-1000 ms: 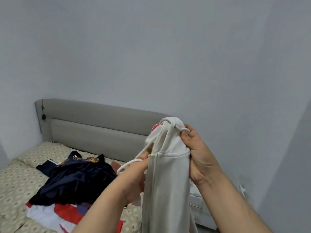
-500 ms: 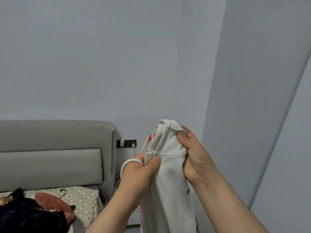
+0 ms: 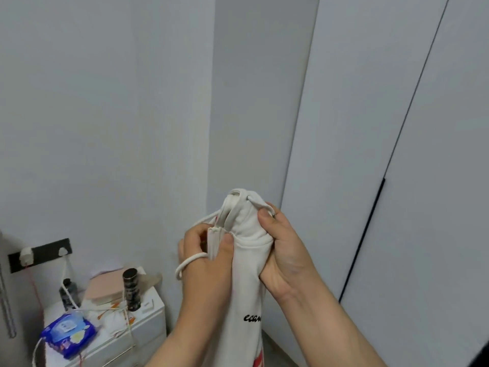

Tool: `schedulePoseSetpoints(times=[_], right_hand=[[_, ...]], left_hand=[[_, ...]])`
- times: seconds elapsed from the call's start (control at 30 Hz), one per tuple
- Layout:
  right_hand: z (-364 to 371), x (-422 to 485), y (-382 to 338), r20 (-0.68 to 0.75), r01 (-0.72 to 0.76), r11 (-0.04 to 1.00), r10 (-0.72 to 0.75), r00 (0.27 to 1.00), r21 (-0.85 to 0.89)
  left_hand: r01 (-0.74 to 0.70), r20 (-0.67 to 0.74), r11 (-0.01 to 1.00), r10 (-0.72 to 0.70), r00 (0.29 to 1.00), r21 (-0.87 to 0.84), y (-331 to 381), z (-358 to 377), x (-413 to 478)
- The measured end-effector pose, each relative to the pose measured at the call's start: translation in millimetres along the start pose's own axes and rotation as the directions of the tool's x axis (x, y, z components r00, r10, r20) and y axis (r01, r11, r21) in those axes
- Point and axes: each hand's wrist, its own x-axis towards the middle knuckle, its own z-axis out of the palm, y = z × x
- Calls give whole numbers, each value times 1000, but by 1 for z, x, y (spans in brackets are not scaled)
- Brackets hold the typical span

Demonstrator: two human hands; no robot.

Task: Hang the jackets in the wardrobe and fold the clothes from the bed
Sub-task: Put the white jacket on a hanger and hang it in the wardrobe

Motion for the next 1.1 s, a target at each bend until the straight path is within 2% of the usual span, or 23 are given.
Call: schedulePoseSetpoints(times=[0.07, 0.17, 0.27, 0.4, 0.5, 0.63, 0.83, 1.1], right_hand=[[-11, -14, -12, -42, 29, 1000, -29, 999, -9], [-25, -34, -34, -96, 80, 996, -84, 992, -38], [-45, -48, -60, -183, 151, 988, -156, 971, -41], [-81, -58, -94, -301, 217, 971, -239, 923, -103], [-109, -67, -122, -402, 220, 942, -309, 862, -253], [-143, -74, -156, -423, 155, 863, -383, 821, -481], [-192, -73, -197, -420, 46, 835, -323, 848, -548], [-230, -43, -218, -461, -89, 774, -277, 843, -627]], left_hand=[[-6, 84, 1000, 6, 996, -2, -1, 11, -9], [149, 379, 976, -79, 922, -158, -2, 31, -25], [170, 490, 969, -61, 869, -180, -1, 63, -42], [170, 496, 967, -55, 867, -191, 10, 109, -58], [218, 522, 957, -88, 848, -193, 10, 139, -66], [305, 522, 927, -153, 839, -219, 5, 178, -81], [340, 507, 914, -190, 841, -221, 5, 228, -94], [363, 456, 910, -240, 857, -201, -18, 265, -69]])
